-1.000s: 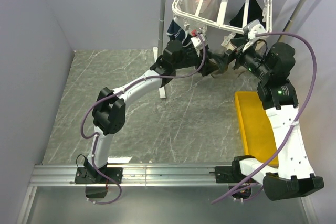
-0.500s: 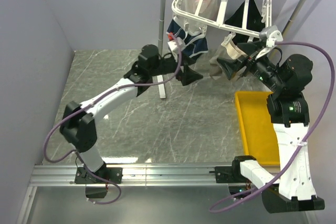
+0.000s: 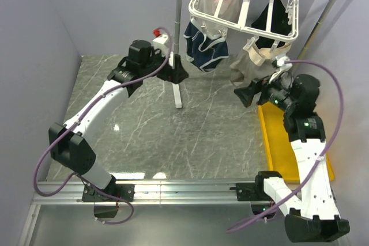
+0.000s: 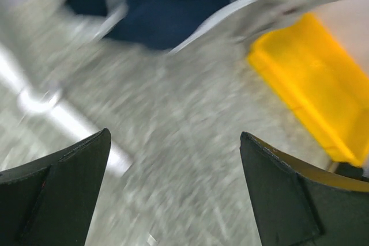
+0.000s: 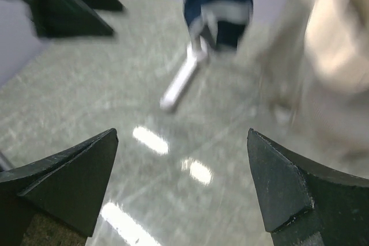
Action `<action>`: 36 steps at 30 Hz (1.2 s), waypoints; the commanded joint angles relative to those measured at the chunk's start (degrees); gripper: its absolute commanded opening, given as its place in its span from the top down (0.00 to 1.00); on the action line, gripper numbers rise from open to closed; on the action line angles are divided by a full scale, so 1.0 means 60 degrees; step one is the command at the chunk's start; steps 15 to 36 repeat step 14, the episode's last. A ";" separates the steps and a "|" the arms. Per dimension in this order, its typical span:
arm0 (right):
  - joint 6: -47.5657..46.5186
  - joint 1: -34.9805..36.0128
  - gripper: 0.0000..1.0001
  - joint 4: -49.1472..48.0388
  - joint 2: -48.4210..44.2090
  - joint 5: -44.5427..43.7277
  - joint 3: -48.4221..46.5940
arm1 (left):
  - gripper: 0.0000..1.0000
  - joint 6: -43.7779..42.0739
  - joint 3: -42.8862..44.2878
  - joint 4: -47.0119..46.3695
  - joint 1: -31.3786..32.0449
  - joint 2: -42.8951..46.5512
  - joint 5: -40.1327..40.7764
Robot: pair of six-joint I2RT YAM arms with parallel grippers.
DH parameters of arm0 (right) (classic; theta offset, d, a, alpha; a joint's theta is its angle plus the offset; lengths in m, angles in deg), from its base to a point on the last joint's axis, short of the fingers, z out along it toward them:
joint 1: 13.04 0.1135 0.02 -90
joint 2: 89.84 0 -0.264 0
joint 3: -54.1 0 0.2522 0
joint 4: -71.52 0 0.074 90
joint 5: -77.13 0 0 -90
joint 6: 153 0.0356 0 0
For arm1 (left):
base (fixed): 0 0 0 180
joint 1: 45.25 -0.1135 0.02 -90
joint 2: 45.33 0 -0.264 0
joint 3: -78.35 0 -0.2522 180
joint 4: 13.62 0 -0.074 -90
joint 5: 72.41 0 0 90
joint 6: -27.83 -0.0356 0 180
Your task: Clip the underwear to the hanger
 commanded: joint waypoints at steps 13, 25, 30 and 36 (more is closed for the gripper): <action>-0.0162 -0.0043 0.00 -0.1315 -0.0961 -0.1579 0.3411 | 0.01 -0.0528 -0.3299 0.0102 -0.0760 0.2536 0.3212; -0.0162 -0.0043 0.00 -0.1330 -0.1077 -0.1637 0.3338 | 0.01 -0.0601 -0.3329 0.0102 -0.0760 0.2739 0.3447; -0.0162 -0.0043 0.00 -0.1330 -0.1077 -0.1637 0.3338 | 0.01 -0.0601 -0.3329 0.0102 -0.0760 0.2739 0.3447; -0.0162 -0.0043 0.00 -0.1330 -0.1077 -0.1637 0.3338 | 0.01 -0.0601 -0.3329 0.0102 -0.0760 0.2739 0.3447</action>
